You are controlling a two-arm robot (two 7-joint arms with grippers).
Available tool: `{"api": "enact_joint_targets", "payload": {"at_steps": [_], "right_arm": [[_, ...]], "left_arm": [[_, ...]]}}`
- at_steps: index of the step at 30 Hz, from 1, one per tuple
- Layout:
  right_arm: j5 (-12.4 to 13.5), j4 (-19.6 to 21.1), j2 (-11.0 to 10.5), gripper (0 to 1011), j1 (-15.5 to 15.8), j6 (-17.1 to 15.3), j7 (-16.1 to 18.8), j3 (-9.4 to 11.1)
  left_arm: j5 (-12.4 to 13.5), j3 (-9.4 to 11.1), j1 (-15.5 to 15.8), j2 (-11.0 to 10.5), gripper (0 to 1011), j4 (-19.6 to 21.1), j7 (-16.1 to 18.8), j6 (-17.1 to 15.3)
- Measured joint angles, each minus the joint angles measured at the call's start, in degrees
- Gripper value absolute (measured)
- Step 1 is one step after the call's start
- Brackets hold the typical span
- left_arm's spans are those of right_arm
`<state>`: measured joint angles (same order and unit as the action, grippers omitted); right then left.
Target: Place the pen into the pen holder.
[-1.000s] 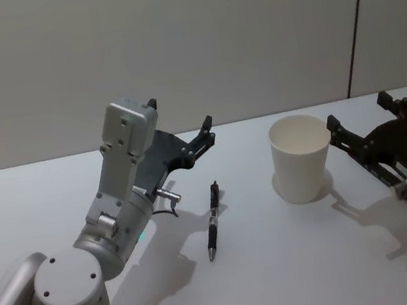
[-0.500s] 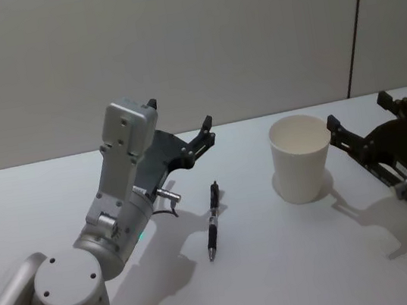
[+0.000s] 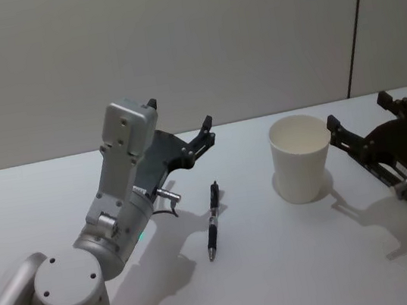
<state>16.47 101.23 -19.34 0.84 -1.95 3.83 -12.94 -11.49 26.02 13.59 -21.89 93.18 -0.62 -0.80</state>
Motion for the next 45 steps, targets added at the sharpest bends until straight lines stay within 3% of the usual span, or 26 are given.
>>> {"api": "enact_joint_targets", "payload": {"at_steps": [9, 17, 20, 27, 28, 38, 45], "right_arm": [[0.00, 0.00, 0.00, 1002, 0.00, 0.00, 0.00, 0.00], [0.00, 0.00, 0.00, 862, 0.00, 0.00, 0.00, 0.00], [0.00, 0.00, 0.00, 736, 0.00, 0.00, 0.00, 0.00], [0.00, 0.00, 0.00, 564, 0.00, 0.00, 0.00, 0.00], [0.00, 0.00, 0.00, 492, 0.00, 0.00, 0.00, 0.00], [0.00, 0.00, 0.00, 169, 0.00, 0.00, 0.00, 0.00], [0.00, 0.00, 0.00, 0, 0.00, 0.00, 0.00, 0.00]], "left_arm": [[0.00, 0.00, 0.00, 0.00, 1001, 0.00, 0.00, 0.00], [0.00, 0.00, 0.00, 0.00, 1001, 0.00, 0.00, 0.00], [0.00, 0.00, 0.00, 0.00, 1001, 0.00, 0.00, 0.00], [0.00, 0.00, 0.00, 0.00, 1001, 0.00, 0.00, 0.00], [0.00, 0.00, 0.00, 0.00, 1001, 0.00, 0.00, 0.00], [0.00, 0.00, 0.00, 0.00, 1001, 0.00, 0.00, 0.00], [0.00, 0.00, 0.00, 0.00, 1001, 0.00, 0.00, 0.00]]}}
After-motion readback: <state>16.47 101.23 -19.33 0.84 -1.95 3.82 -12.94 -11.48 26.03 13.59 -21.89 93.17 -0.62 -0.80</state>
